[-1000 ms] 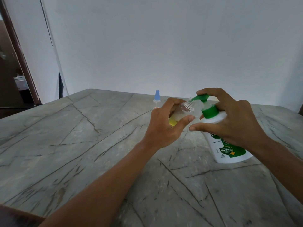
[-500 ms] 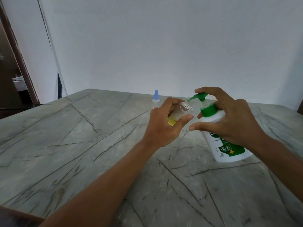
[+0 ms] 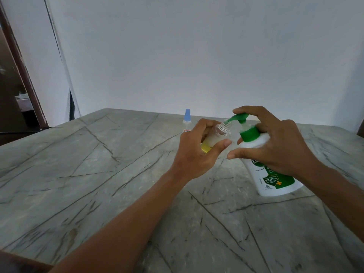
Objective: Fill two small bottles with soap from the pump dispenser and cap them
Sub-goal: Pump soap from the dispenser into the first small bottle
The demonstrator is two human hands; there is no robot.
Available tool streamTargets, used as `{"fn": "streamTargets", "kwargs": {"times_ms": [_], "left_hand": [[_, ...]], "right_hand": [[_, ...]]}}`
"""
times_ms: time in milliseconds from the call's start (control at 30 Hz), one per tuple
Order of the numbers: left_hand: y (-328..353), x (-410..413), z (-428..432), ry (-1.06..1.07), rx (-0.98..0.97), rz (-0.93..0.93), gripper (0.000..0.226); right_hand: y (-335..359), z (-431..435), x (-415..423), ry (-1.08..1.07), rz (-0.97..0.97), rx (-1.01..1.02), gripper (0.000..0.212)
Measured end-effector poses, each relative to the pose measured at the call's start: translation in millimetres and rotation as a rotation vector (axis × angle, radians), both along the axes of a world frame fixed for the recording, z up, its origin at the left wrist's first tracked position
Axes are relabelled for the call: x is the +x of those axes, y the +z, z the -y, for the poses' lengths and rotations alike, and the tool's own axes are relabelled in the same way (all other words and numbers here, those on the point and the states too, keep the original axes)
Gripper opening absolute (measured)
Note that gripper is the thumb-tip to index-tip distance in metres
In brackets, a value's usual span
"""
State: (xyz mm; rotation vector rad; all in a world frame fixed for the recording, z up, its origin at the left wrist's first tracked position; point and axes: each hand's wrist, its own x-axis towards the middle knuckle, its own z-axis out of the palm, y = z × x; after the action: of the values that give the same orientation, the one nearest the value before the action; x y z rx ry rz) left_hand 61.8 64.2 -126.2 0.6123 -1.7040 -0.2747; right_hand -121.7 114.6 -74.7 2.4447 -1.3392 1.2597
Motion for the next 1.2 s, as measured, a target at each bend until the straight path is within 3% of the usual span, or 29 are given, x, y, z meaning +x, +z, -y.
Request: {"fn": "streamTargets", "kwargs": {"times_ms": [333, 567, 900, 1200], "left_hand": [[-1.7, -1.9, -2.4, 0.005, -0.016, 0.041, 0.041], [0.0, -1.5, -1.1, 0.005, 0.010, -0.008, 0.040], [-1.2, -3.2, -2.0, 0.027, -0.023, 0.033, 0.043], [2.0, -2.7, -3.1, 0.026, -0.017, -0.008, 0.042]], "right_hand": [[0.9, -0.1, -3.1, 0.019, 0.072, 0.000, 0.065], [0.6, -0.4, -1.6, 0.050, 0.017, -0.006, 0.079], [-0.3, -1.5, -1.8, 0.042, 0.098, -0.030, 0.066], [0.5, -0.8, -1.2, 0.063, 0.040, -0.009, 0.079]]}}
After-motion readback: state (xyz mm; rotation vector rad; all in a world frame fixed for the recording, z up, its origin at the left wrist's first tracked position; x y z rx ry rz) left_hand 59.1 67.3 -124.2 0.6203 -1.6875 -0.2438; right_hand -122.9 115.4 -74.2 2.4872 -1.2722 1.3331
